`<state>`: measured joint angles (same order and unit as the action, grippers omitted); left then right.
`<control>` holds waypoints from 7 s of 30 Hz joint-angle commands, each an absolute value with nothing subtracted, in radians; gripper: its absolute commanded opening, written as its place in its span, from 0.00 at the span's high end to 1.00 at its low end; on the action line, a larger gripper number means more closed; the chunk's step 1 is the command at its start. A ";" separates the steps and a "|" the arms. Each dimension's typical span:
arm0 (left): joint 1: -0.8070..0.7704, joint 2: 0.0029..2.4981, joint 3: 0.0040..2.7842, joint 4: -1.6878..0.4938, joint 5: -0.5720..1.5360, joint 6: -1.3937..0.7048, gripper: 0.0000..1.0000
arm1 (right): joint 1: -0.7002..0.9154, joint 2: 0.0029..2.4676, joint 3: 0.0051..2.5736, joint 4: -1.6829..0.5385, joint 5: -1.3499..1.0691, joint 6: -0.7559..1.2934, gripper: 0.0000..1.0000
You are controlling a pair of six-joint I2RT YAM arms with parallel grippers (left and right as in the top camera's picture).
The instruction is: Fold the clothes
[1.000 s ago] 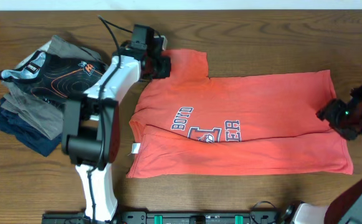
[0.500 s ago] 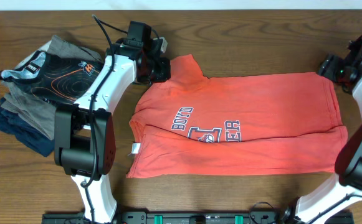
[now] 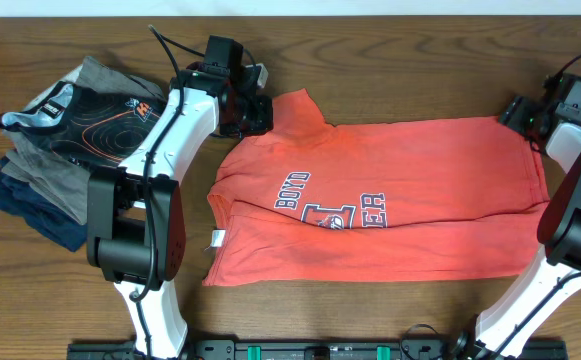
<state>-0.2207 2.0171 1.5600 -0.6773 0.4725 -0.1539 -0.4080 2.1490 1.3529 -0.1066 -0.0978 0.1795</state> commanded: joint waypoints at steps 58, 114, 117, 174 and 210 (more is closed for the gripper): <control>-0.219 1.788 1.289 -1.394 0.324 -0.083 0.94 | -0.644 1.708 1.241 -1.111 0.211 0.255 0.99; -0.239 1.788 1.184 -1.151 0.347 -0.228 0.41 | -0.667 1.708 0.935 -0.680 0.040 -0.095 0.30; -0.239 1.788 1.110 -1.065 0.347 -0.250 0.41 | -0.667 1.708 0.936 -0.680 0.040 -0.094 0.50; -0.181 1.794 0.855 -0.181 0.191 -0.496 0.62 | -0.666 1.842 0.843 -0.252 -0.065 -0.091 0.94; -0.136 1.446 0.863 -0.647 0.302 -0.438 0.11 | -0.651 1.620 0.975 -0.613 0.089 -0.072 0.27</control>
